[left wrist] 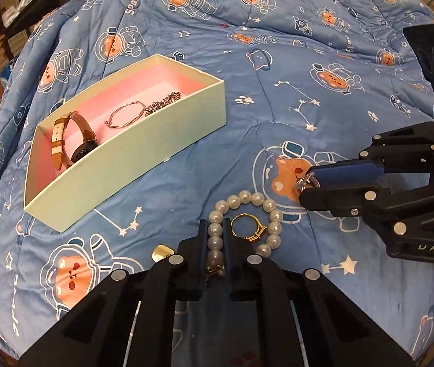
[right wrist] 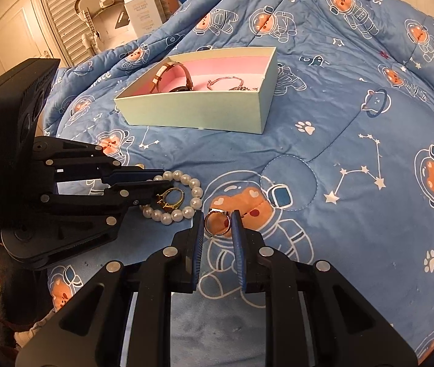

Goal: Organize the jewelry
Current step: 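Grasp the pearl bracelet with the left tool while the right tool grasps a gold hoop earring, then carry the pearl bracelet with the left tool while the right tool carries the earring into the box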

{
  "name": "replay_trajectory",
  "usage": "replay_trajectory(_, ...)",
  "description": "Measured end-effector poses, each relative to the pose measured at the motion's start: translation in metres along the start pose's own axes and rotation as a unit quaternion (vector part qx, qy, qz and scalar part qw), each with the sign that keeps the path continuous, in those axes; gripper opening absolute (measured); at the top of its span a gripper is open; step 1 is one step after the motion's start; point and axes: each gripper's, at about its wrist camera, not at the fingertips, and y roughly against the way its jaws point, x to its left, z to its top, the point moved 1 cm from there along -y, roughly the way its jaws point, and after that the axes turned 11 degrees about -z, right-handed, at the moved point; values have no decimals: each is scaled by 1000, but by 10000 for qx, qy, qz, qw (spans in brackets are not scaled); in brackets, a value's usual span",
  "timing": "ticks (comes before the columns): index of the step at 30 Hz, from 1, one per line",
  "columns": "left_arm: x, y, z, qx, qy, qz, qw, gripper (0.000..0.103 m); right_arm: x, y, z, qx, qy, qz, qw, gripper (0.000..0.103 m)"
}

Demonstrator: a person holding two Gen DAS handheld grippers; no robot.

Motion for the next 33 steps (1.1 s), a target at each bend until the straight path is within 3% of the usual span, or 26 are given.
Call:
replay_trajectory(4, 5, 20, -4, -436, 489, -238, 9976, 9, 2, 4, 0, -61, 37, 27, 10000, 19)
replay_trajectory(8, 14, 52, -10, -1040, 1098, -582, 9868, 9, 4, 9, 0, -125, 54, 107, 9999, 19)
replay_trajectory(12, 17, 78, -13, -1359, 1318, -687, 9795, 9, 10, 17, 3, -251, 142, 240, 9993, 19)
replay_trajectory(23, 19, 117, -12, -1715, 1405, -640, 9730, 9, 33, 38, 22, -513, 396, 578, 9962, 19)
replay_trajectory(33, 35, 117, 23, -1758, 1186, -340, 9767, 9, 39, 41, 64, -776, 759, 605, 9922, 19)
